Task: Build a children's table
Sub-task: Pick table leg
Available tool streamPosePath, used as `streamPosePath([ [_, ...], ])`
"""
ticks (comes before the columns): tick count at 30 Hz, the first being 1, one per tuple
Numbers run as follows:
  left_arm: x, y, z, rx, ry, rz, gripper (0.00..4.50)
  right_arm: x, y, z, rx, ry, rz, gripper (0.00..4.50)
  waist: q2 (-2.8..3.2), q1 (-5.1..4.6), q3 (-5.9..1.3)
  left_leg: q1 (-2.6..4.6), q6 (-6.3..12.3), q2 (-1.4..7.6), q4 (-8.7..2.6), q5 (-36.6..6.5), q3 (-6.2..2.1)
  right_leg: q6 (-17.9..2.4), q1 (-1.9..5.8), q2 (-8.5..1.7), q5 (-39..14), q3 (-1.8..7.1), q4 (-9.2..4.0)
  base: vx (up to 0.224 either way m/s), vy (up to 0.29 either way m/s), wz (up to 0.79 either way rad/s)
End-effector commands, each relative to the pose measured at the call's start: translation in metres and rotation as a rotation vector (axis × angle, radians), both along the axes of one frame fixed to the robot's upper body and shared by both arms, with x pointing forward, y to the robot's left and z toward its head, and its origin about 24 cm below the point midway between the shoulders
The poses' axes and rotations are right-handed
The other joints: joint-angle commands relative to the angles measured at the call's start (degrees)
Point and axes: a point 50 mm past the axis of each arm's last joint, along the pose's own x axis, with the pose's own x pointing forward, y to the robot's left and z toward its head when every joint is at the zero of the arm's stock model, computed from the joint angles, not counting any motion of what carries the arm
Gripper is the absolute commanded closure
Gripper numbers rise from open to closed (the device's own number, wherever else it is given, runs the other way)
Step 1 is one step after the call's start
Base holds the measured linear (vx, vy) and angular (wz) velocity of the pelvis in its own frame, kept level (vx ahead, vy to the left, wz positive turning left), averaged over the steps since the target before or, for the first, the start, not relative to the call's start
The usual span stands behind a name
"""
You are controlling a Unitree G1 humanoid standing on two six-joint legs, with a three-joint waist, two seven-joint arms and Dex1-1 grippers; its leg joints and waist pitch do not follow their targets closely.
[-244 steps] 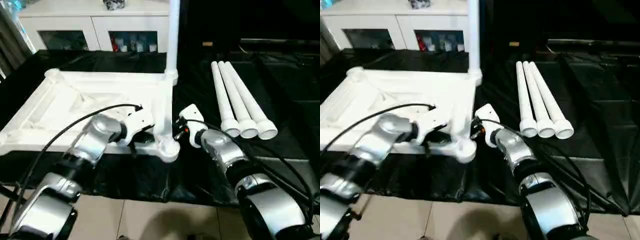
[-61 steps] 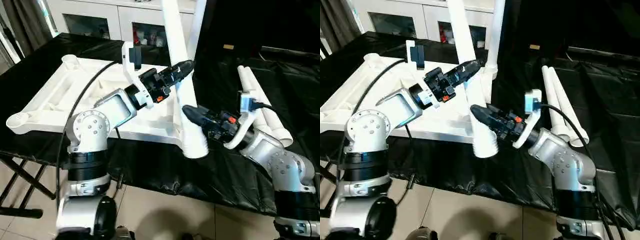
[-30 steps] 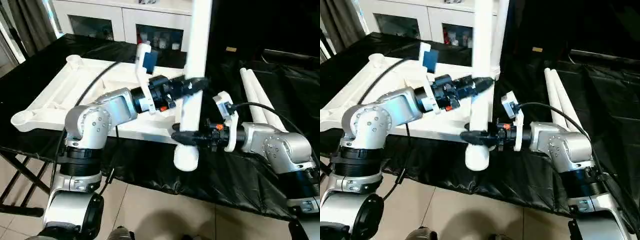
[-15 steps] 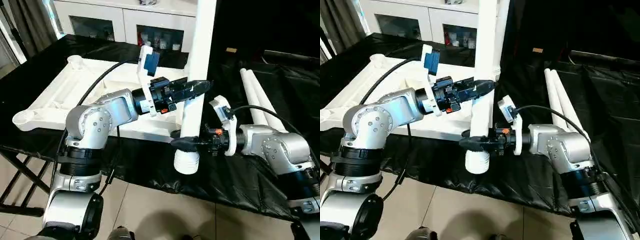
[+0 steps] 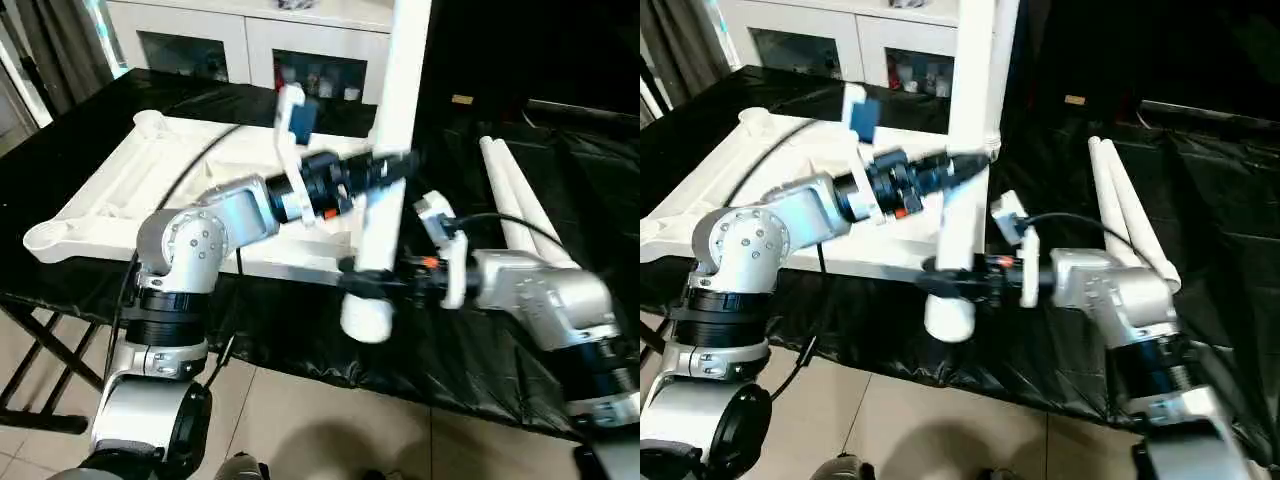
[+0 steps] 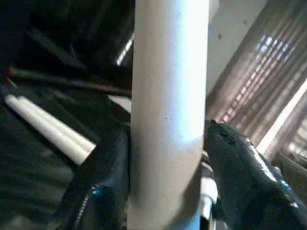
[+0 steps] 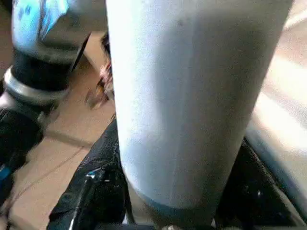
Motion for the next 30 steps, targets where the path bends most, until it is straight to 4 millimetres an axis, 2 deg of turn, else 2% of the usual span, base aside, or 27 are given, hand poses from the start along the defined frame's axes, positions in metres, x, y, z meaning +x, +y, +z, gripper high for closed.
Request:
streamPosePath([
  [1, 0.0, 0.005, 0.012, -0.056, -0.066, 0.054, 1.67, 0.005, -0.007, 0.007, 0.021, -0.041, -0.096, 2.61, -0.47, -0.06, -5.56, 0.84, 0.19, 1.03, -3.89, -10.28, 0.01, -8.7, 3.4, -2.99, -19.94, 2.46, -4.09, 0.0, 0.0, 0.0],
  [3, 0.007, 0.012, 0.015, -0.086, -0.063, 0.135, 1.67, 0.008, -0.009, 0.011, 0.047, -0.057, -0.154, 2.61, -0.51, -0.1, -5.52, 0.84, 0.11, 1.03, -3.96, -10.36, 0.02, -8.66, 3.43, -2.92, -19.61, 2.49, -4.05, 0.0, 0.0, 0.0],
  [4, 0.01, 0.015, 0.015, -0.079, -0.069, 0.166, 1.67, 0.009, -0.01, 0.013, 0.061, -0.069, -0.186, 2.61, -0.76, -0.11, -5.57, 0.87, 0.07, 0.99, -3.96, -10.32, 0.03, -8.47, 3.38, -2.91, -19.64, 2.5, -4.08, 0.0, 0.0, 0.0],
  [6, 0.013, 0.019, 0.014, -0.064, -0.074, 0.194, 1.67, 0.011, -0.012, 0.015, 0.073, -0.08, -0.219, 2.61, -0.68, -0.04, -5.56, 0.93, 0.04, 0.9, -3.97, -10.35, 0.06, -7.72, 3.36, -2.87, -20.35, 2.47, -4.09, 0.0, 0.0, 0.0],
  [8, 0.02, 0.029, 0.009, 0.005, -0.101, 0.27, 1.67, 0.017, -0.017, 0.017, 0.087, -0.106, -0.305, 2.61, -0.21, -0.2, -5.57, 0.94, -0.01, 0.78, -4.05, -10.15, -0.01, -6.48, 3.22, -2.76, -20.8, 2.46, -4.37, 0.0, 0.0, 0.0],
  [9, 0.023, 0.035, 0.005, 0.061, -0.111, 0.293, 1.67, 0.02, -0.019, 0.017, 0.074, -0.114, -0.358, 2.61, 0.81, -0.33, -5.58, 1.15, -0.32, 0.8, -4.03, -10.63, -0.03, -6.39, 3.09, -2.69, -20.72, 2.49, -4.21, 0.0, 0.0, 0.0],
  [10, 0.025, 0.039, 0.002, 0.107, -0.126, 0.306, 1.67, 0.023, -0.021, 0.017, 0.059, -0.121, -0.401, 2.61, 0.53, -0.52, -5.6, 1.25, -0.4, 0.81, -4.11, -10.73, -0.04, -6.07, 2.98, -2.62, -20.54, 2.48, -4.41, 0.0, 0.0, 0.0],
  [11, 0.026, 0.042, -0.001, 0.139, -0.146, 0.293, 1.67, 0.025, -0.024, 0.017, 0.039, -0.133, -0.446, 2.61, 0.51, -0.95, -5.65, 1.25, -0.89, 0.61, -4.17, -10.91, -0.07, -5.93, 3.03, -2.42, -20.08, 2.45, -4.32, 0.0, 0.0, 0.0],
  [13, 0.026, 0.043, -0.002, 0.153, -0.155, 0.279, 1.67, 0.027, -0.027, 0.017, 0.026, -0.141, -0.474, 2.61, 0.56, -1.14, -5.77, 1.14, -1.12, 0.66, -4.14, -10.73, -0.04, -7.06, 3.26, -2.54, -18.84, 2.53, -4.04, 0.0, 0.0, 0.0],
  [14, 0.032, 0.049, -0.015, 0.332, -0.237, 0.291, 1.67, 0.035, -0.034, 0.014, -0.064, -0.18, -0.598, 2.61, 0.84, -1.31, -5.64, 1.25, -1.12, 0.63, -4.26, -11.16, -0.22, -6.72, 2.83, -2.46, -19.34, 2.49, -4.48, 0.0, 0.0, 0.0],
  [15, 0.034, 0.05, -0.02, 0.405, -0.27, 0.295, 1.67, 0.038, -0.037, 0.013, -0.094, -0.198, -0.633, 2.61, 0.61, -1.79, -5.69, 1.17, -1.43, 0.5, -4.19, -11.38, -0.03, -6.59, 3.04, -2.28, -19.24, 2.54, -4.19, 0.0, 0.0, 0.0],
  [16, 0.034, 0.053, -0.033, 0.532, -0.316, 0.265, 1.67, 0.04, -0.04, 0.007, -0.161, -0.218, -0.69, 2.61, 0.38, -1.8, -5.69, 1.14, -1.58, 0.44, -4.24, -11.44, -0.05, -6.17, 3.12, -2.4, -19.66, 2.64, -4.31, 0.0, 0.0, 0.0],
  [17, 0.034, 0.054, -0.036, 0.553, -0.323, 0.257, 1.67, 0.04, -0.041, 0.006, -0.173, -0.221, -0.699, 2.61, 0.59, -2.01, -5.72, 1.04, -1.87, 0.42, -4.26, -11.35, -0.07, -6.24, 3.25, -2.44, -19.62, 2.8, -3.97, 0.0, 0.0, 0.0],
  [18, 0.032, 0.059, -0.057, 0.711, -0.369, 0.185, 1.67, 0.041, -0.044, -0.001, -0.234, -0.235, -0.741, 2.61, 0.2, -1.94, -5.81, 0.77, -1.8, 0.42, -4.28, -10.72, -0.19, -6.16, 3.48, -2.59, -19.29, 2.77, -4.0, 0.0, 0.0, 0.0],
  [19, 0.03, 0.062, -0.071, 0.801, -0.383, 0.126, 1.67, 0.041, -0.045, -0.005, -0.249, -0.233, -0.763, 2.61, 0.37, -2.01, -5.81, 0.99, -1.7, 0.46, -4.29, -10.88, -0.04, -6.18, 3.12, -2.52, -19.23, 2.93, -3.89, 0.0, 0.0, 0.0],
  [20, 0.028, 0.065, -0.08, 0.862, -0.386, 0.086, 1.67, 0.042, -0.046, -0.006, -0.253, -0.227, -0.777, 2.61, 0.41, -2.13, -5.81, 0.79, -1.59, 0.33, -4.34, -10.94, -0.13, -5.98, 3.36, -2.57, -19.21, 2.97, -3.92, 0.0, 0.0, 0.0],
  [21, 0.026, 0.068, -0.09, 0.925, -0.402, 0.021, 1.67, 0.043, -0.048, -0.008, -0.25, -0.214, -0.809, 2.61, -0.06, -2.32, -5.87, 0.72, -1.64, 0.44, -4.36, -10.73, -0.02, -6.18, 3.42, -2.6, -18.46, 3.06, -3.71, 0.0, 0.0, 0.0],
  [24, 0.025, 0.073, -0.1, 0.983, -0.396, -0.043, 1.67, 0.046, -0.049, -0.009, -0.233, -0.197, -0.846, 2.61, 0.01, -2.72, -6.03, 0.61, -1.09, 0.52, -4.23, -8.92, 0.05, -8.72, 3.37, -2.68, -14.41, 3.24, -3.06, 0.0, 0.0, 0.0],
  [25, 0.024, 0.077, -0.107, 0.989, -0.358, -0.099, 1.67, 0.047, -0.047, -0.012, -0.225, -0.181, -0.862, 2.61, 0.6, -2.79, -6.02, 0.64, -0.91, 0.47, -4.11, -9.11, 0.12, -9.65, 3.26, -2.72, -13.47, 3.3, -3.06, 0.0, 0.0, 0.0],
  [27, 0.025, 0.079, -0.11, 1.005, -0.35, -0.134, 1.67, 0.046, -0.045, -0.014, -0.236, -0.182, -0.857, 2.61, 0.55, -2.93, -5.81, 0.86, -0.89, 0.38, -4.17, -10.93, 0.27, -10.25, 3.11, -2.64, -14.94, 3.32, -3.34, 0.0, 0.0, 0.0],
  [28, 0.026, 0.079, -0.111, 1.011, -0.352, -0.15, 1.67, 0.045, -0.044, -0.014, -0.237, -0.184, -0.848, 2.61, 0.82, -2.93, -5.87, 0.94, -1.03, 0.45, -4.14, -11.35, 0.21, -10.53, 3.19, -2.72, -14.86, 3.35, -3.2, 0.0, 0.0, 0.0],
  [30, 0.029, 0.081, -0.112, 1.013, -0.342, -0.179, 1.67, 0.04, -0.04, -0.016, -0.236, -0.19, -0.815, 2.61, 0.82, -2.94, -5.69, 1.12, -0.83, 0.42, -4.2, -12.63, 0.3, -10.9, 3.06, -2.59, -15.53, 3.35, -3.53, 0.0, 0.0, 0.0],
])
